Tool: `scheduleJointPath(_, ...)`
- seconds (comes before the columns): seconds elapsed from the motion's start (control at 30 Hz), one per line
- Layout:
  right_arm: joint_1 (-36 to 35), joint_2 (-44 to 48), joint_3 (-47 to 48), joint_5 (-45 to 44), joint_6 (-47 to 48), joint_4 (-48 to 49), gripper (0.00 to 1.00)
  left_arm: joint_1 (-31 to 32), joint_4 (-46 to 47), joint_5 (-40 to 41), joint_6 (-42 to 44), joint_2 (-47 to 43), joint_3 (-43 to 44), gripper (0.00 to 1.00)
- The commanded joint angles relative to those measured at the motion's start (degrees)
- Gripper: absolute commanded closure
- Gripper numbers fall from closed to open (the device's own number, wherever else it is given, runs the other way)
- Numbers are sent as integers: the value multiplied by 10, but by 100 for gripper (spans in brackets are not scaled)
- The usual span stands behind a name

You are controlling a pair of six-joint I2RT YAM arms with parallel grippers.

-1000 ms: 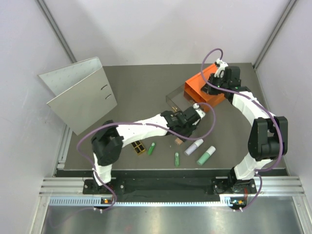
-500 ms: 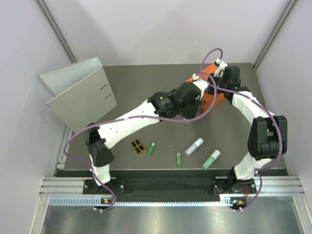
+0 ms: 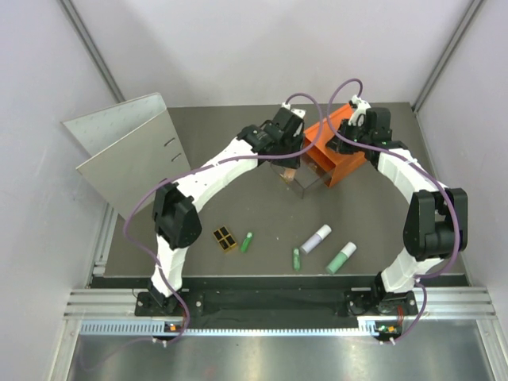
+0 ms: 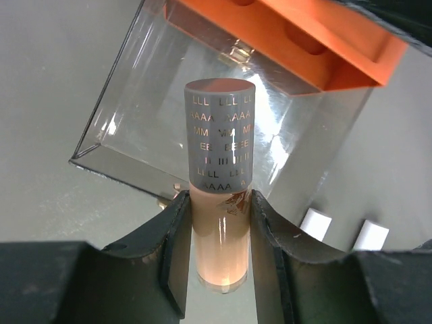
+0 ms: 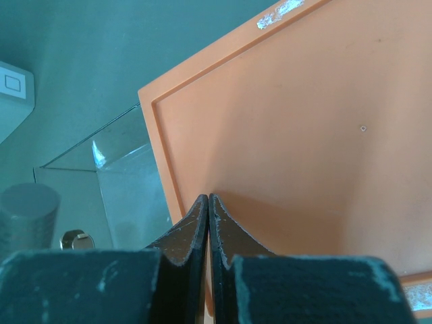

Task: Organize the makeup

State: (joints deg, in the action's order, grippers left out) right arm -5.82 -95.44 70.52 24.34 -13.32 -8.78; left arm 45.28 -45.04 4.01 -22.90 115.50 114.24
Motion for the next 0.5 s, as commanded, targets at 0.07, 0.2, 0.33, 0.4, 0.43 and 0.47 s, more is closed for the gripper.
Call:
scheduleJointPath(0.07,3,-37,-35,-24,13,-114,100,0,36,-37,-29,6,43,100)
scheduleJointPath(0.2,3,-36,-36,-24,14,-114,100,-3,53,-75,-40,10,47,100)
scheduleJointPath(0.33,3,-36,-36,-23,13,-114,100,-3,71,-103,-56,15,45,100)
scheduleJointPath(0.4,3,-37,-36,-23,13,-114,100,-3,79,-112,-69,18,43,100)
scheduleJointPath(0.43,3,-37,-36,-22,14,-115,100,-3,88,-114,-77,23,42,100)
scheduleJointPath(0.47,3,-37,-36,-22,14,-114,100,-3,93,-117,-82,25,42,100)
